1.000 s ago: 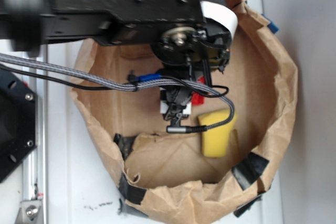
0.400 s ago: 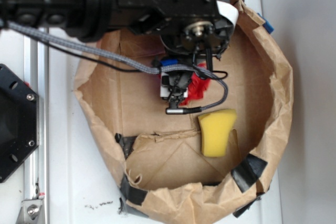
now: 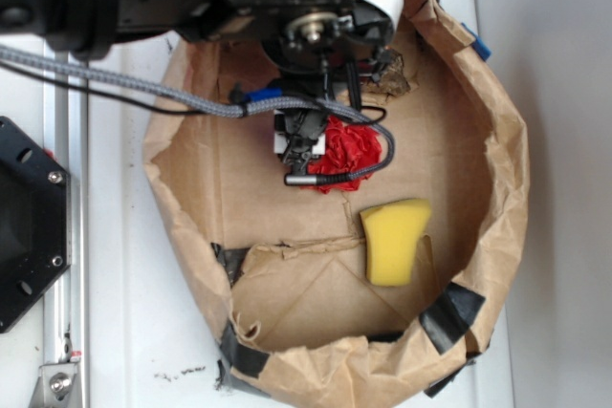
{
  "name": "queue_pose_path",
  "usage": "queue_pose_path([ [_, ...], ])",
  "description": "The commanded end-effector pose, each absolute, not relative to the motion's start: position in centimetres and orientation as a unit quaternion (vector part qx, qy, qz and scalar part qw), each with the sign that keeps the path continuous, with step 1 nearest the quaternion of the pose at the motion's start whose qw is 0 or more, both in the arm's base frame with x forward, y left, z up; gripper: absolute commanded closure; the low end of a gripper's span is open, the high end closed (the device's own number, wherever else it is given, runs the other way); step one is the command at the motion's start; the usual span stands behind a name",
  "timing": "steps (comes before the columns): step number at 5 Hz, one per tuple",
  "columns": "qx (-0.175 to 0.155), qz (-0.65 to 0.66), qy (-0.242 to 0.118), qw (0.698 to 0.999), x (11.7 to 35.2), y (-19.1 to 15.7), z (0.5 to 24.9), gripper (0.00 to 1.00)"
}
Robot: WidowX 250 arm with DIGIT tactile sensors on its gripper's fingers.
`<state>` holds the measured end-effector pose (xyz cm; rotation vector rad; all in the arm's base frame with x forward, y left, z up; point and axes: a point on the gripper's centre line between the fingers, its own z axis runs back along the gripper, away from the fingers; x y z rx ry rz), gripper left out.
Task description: Grab the shell.
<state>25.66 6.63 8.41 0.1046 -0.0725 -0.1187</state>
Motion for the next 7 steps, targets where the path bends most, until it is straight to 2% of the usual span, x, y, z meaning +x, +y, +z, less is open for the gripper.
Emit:
queue_pose_path([
  [1,0.069,-0.091,-0.071,0.991,25.8,8.8,9.2,0.00],
  [2,0.054,-0.127,-0.115,0.984,26.2,9.1,8.6,0.00],
  [3,0.067,-0.142,-0.125,0.980,26.1,9.0,8.0,0.00],
  [5,0.083,-0.135,-0.106,0.982,26.1,9.0,7.3,0.00],
  [7,0.081,-0.130,-0.104,0.983,26.3,9.3,7.3,0.00],
])
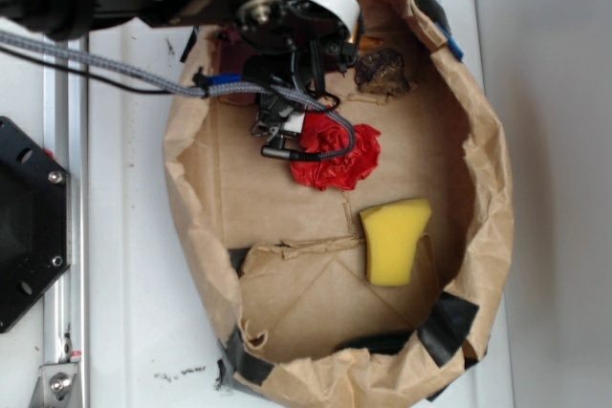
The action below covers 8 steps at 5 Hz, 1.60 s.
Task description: Grab the shell.
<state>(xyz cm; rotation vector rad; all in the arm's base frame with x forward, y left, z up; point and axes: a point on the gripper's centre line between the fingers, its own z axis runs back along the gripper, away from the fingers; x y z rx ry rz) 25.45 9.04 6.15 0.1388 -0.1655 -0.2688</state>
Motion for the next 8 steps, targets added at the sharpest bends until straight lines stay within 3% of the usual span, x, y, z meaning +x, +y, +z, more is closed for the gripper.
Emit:
queue_pose_path([
  [1,0.089,-0.129,-0.098,0.983,26.5,9.4,6.7,0.00],
  [3,0.115,-0.132,-0.096,0.980,27.7,10.8,3.7,0.00],
  [5,0.132,-0.139,-0.083,0.978,27.8,10.5,2.9,0.00],
  [6,0.128,-0.125,-0.087,0.980,27.7,10.5,3.2,1.00],
  [8,0.134,-0.114,-0.090,0.980,28.1,10.7,3.2,1.00],
])
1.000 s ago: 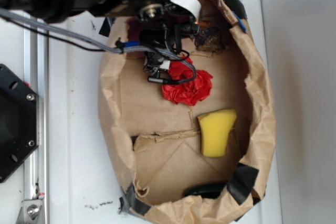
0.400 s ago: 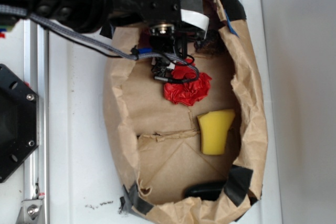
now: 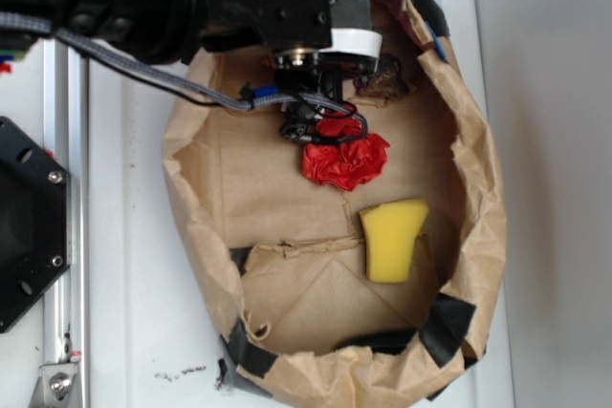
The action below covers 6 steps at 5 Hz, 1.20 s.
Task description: Grab the shell.
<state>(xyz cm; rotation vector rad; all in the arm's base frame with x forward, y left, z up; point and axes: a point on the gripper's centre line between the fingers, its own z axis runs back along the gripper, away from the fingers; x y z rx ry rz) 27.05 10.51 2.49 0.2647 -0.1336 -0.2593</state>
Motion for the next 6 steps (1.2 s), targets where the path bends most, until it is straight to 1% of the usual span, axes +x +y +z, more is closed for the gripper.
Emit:
queue_pose_path([
  [1,0.135,-0.110,-0.091,0.980,28.2,10.8,3.3,1.00],
  [2,0.132,-0.103,-0.093,0.982,28.3,10.7,3.8,0.98],
  [3,0.116,-0.098,-0.101,0.983,27.8,8.8,5.7,1.00],
  [4,0.067,-0.052,-0.068,0.994,26.9,5.3,9.0,1.00],
  [5,0.045,0.004,-0.071,0.996,25.9,1.9,11.2,1.00],
  [6,-0.021,0.026,-0.061,0.998,25.2,-0.4,13.3,1.00],
])
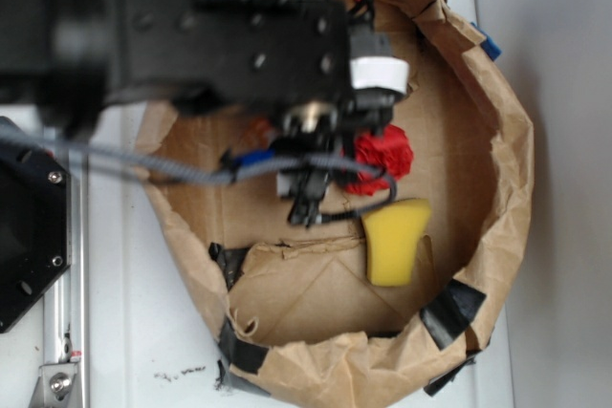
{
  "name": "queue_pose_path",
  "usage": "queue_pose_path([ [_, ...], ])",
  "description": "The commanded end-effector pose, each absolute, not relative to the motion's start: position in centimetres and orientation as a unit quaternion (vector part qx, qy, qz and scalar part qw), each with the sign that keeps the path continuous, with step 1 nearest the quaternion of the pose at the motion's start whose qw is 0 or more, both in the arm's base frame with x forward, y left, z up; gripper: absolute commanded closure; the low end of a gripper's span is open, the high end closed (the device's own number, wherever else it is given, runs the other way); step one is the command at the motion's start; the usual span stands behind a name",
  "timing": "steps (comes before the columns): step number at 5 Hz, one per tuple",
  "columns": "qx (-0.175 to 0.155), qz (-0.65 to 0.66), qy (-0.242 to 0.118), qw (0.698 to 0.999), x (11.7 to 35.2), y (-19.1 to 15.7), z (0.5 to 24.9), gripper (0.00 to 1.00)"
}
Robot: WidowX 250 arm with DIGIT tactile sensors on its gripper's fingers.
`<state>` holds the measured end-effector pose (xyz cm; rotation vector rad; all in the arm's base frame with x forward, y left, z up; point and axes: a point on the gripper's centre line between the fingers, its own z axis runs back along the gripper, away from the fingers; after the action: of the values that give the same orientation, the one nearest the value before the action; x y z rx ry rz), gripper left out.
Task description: Grab the shell.
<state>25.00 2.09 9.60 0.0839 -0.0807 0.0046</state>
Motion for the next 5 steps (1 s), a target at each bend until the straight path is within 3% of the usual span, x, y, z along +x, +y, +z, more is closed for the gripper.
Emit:
queue_pose_path([
  [1,-0.068,0.043,-0.040,0.996,25.3,-1.5,13.9,1.00],
  [2,-0.100,0.045,-0.049,0.993,25.9,-1.6,14.3,1.00],
  [3,-0.104,0.036,-0.071,0.991,26.5,-1.6,14.5,1.00],
  [5,-0.063,-0.062,-0.099,0.991,26.9,-1.2,15.2,1.00],
])
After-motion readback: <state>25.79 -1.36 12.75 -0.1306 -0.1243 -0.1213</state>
